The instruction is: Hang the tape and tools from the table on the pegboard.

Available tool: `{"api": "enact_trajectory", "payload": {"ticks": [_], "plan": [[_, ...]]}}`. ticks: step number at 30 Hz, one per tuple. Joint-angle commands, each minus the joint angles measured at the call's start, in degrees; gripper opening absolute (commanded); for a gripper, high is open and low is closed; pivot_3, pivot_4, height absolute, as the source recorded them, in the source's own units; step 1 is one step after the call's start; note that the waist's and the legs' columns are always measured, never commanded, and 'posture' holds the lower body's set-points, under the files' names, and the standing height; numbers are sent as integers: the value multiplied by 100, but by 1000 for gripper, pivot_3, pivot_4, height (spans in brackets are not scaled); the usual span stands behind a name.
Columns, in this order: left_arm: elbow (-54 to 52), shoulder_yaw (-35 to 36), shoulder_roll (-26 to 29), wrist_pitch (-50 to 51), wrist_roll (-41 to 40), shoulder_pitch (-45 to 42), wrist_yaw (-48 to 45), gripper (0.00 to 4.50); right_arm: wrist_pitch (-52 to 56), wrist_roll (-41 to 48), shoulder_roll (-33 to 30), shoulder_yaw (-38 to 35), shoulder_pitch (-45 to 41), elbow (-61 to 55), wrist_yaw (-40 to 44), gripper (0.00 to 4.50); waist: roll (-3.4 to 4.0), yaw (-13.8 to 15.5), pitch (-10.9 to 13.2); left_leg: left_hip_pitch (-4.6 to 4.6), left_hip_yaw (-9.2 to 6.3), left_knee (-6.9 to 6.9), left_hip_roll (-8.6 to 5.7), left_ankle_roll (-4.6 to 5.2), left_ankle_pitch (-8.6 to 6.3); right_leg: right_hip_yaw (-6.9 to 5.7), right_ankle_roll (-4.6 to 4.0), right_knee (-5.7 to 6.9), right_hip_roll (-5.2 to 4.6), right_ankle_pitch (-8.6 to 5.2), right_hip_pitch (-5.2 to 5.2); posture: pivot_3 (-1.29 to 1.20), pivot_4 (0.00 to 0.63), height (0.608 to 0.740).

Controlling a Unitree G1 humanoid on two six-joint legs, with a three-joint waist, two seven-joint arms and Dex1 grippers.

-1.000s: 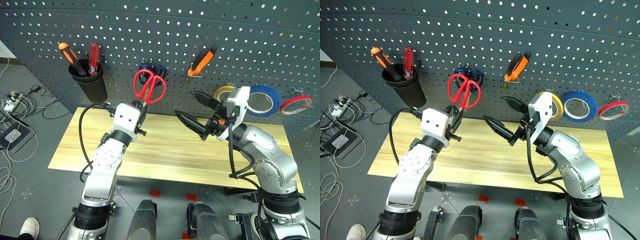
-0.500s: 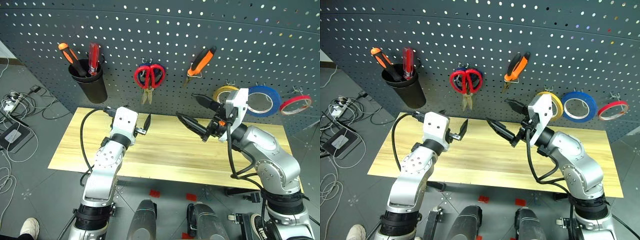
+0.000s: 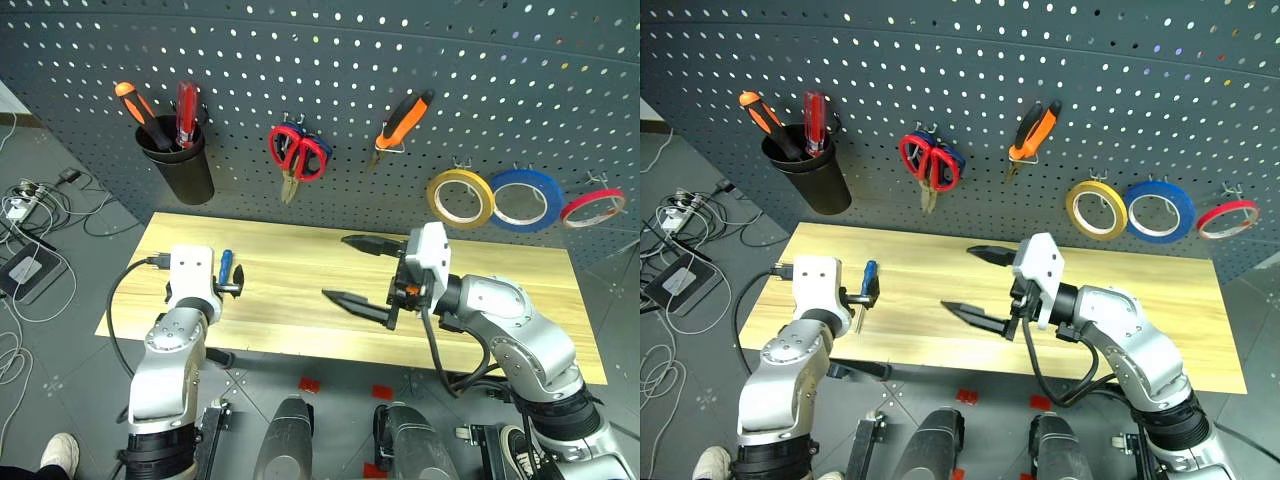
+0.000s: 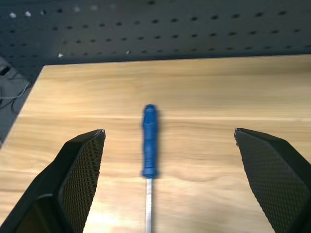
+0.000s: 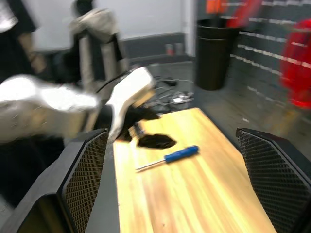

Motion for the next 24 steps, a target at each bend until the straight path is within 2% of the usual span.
{"api": "enact_trajectory", "payload": {"ticks": [1, 6, 9, 12, 17, 24], "plan": [[212, 285, 320, 47, -214, -126, -268, 4493, -118, -147, 173, 238, -216, 22, 90, 4500, 2, -4, 116, 7, -1, 0, 0, 0, 0, 0, -1, 1, 0, -1, 6, 207, 398, 740], [845, 302, 736, 78, -482, -409, -716, 4493, 7, -201, 446, 350, -428, 83, -55, 4500, 10, -8, 349, 19, -31, -5, 1, 0, 0, -6, -12, 8, 2, -7, 13, 203, 441, 740], [1131, 271, 821, 28, -550, -639, -787, 4493, 69, -235, 534, 375, -468, 54, -117, 4500, 11, -7, 490, 18, -35, -3, 1, -1, 0, -7, -13, 13, 1, -7, 11, 188, 462, 740], [1862, 273, 892, -68, -618, -1093, -920, 4493, 230, -265, 701, 416, -507, 22, -292, 4500, 9, -7, 628, 17, -38, 0, 0, -1, 1, -9, -12, 23, -1, -7, 8, 175, 485, 740], [2659, 247, 1023, -360, -616, -1482, -1072, 4493, 489, -206, 697, 306, -508, -99, -413, 4500, 4, -57, 782, -13, -34, 10, 0, -3, 4, -1, -15, 88, -1, -9, -38, 151, 522, 740], [3484, 54, 1201, -711, -511, -1907, -1172, 4493, 660, -175, 722, 233, -578, -59, -505, 4500, 8, -138, 962, -23, -35, 8, 3, -8, 7, -6, -19, 89, -1, -13, -51, 142, 545, 740]]}}
